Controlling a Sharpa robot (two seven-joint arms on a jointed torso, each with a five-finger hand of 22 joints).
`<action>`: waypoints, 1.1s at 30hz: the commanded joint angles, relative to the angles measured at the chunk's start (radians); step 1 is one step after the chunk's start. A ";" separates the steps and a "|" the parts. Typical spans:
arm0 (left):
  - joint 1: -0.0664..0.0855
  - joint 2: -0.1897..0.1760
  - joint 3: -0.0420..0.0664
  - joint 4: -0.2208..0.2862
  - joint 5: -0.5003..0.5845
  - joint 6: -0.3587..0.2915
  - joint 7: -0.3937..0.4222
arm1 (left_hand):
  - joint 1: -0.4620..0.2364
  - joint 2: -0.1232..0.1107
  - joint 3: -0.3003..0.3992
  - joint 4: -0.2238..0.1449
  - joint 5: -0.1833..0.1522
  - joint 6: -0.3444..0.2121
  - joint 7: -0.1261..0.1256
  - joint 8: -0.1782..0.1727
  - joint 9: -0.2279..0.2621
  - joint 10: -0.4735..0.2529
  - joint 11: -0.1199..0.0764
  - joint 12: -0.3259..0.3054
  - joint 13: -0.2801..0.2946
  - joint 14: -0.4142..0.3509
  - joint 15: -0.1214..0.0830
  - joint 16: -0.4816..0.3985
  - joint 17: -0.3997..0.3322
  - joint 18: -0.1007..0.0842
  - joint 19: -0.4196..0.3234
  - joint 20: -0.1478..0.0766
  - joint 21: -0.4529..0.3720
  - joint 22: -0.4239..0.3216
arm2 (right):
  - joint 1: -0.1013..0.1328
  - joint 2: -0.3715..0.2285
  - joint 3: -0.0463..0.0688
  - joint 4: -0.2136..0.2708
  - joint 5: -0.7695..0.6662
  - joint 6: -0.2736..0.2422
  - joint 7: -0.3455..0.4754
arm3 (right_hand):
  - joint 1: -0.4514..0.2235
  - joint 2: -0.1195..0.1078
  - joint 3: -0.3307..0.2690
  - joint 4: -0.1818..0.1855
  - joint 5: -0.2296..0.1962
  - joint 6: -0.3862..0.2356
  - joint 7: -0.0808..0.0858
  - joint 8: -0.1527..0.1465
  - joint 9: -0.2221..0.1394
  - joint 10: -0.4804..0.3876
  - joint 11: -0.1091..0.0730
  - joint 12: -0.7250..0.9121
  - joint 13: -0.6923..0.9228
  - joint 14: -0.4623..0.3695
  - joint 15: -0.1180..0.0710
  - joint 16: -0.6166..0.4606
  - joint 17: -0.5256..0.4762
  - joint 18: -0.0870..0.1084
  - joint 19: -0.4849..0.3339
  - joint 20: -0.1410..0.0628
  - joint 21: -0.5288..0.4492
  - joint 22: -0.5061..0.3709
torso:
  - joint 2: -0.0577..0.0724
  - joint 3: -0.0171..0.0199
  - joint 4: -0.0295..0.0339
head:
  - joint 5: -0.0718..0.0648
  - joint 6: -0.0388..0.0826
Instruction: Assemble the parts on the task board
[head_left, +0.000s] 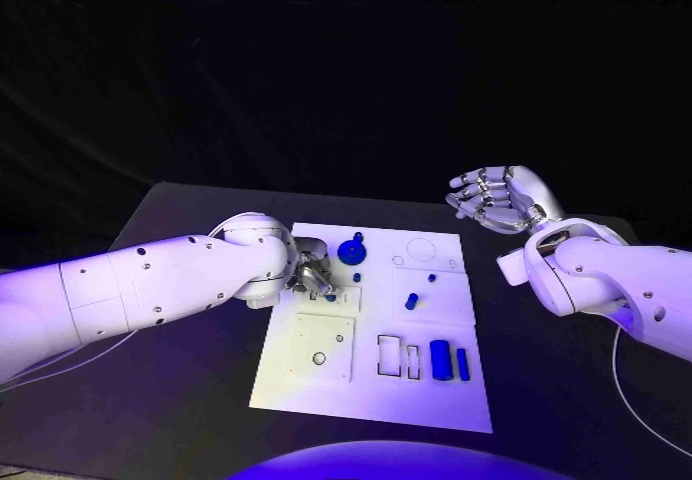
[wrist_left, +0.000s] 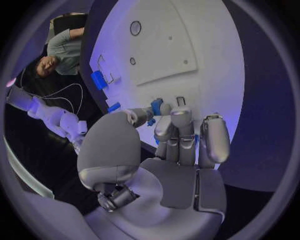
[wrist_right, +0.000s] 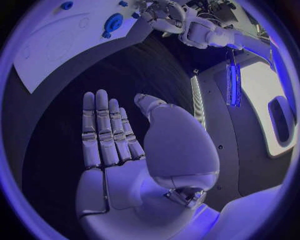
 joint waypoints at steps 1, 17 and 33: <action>-0.002 0.005 -0.002 -0.001 0.011 0.016 0.001 | -0.011 0.001 0.048 -0.052 0.004 0.019 -0.013 -0.002 0.001 0.002 -0.003 0.004 0.001 0.000 -0.005 -0.005 0.001 -0.006 0.007 -0.001 0.006 0.002 | -0.001 0.000 0.000 0.001 -0.005 0.012 0.005 | -0.005 -0.003 -0.001 -0.006 -0.006 0.007 0.021 -0.005 -0.001 0.001 0.008 -0.005 -0.001 -0.006 0.001 -0.005 -0.001 0.009 -0.007 0.000 -0.005 -0.001 | 0.000 0.0002 -0.0006 | -0.001 0.002; -0.002 0.007 -0.002 -0.006 0.018 0.028 0.002 | -0.061 -0.019 -0.030 -0.006 0.004 0.035 -0.018 -0.007 0.007 0.009 -0.007 0.013 0.011 0.001 -0.007 -0.007 0.004 -0.009 0.016 -0.003 0.012 0.017 | -0.002 -0.001 0.000 0.000 -0.002 0.012 0.007 | -0.010 -0.002 -0.003 -0.004 -0.009 0.006 0.022 -0.007 -0.002 -0.001 0.009 -0.005 -0.003 -0.010 0.002 -0.011 -0.002 0.009 -0.009 0.002 -0.009 -0.006 | 0.000 0.0001 0.0002 | -0.005 0.000; -0.002 0.008 -0.002 -0.013 0.019 0.020 0.003 | -0.093 -0.013 -0.116 0.049 0.004 0.053 -0.022 -0.004 0.017 0.011 -0.009 0.015 0.013 0.002 -0.009 -0.008 0.006 -0.011 0.021 -0.006 0.014 0.025 | -0.004 -0.002 0.000 0.001 -0.001 0.014 0.007 | -0.013 -0.001 -0.007 -0.005 -0.013 0.003 0.025 -0.009 -0.004 -0.005 0.012 -0.005 -0.008 -0.020 0.006 -0.024 -0.003 0.008 -0.014 0.005 -0.020 -0.016 | 0.000 0.0004 -0.0005 | -0.006 0.001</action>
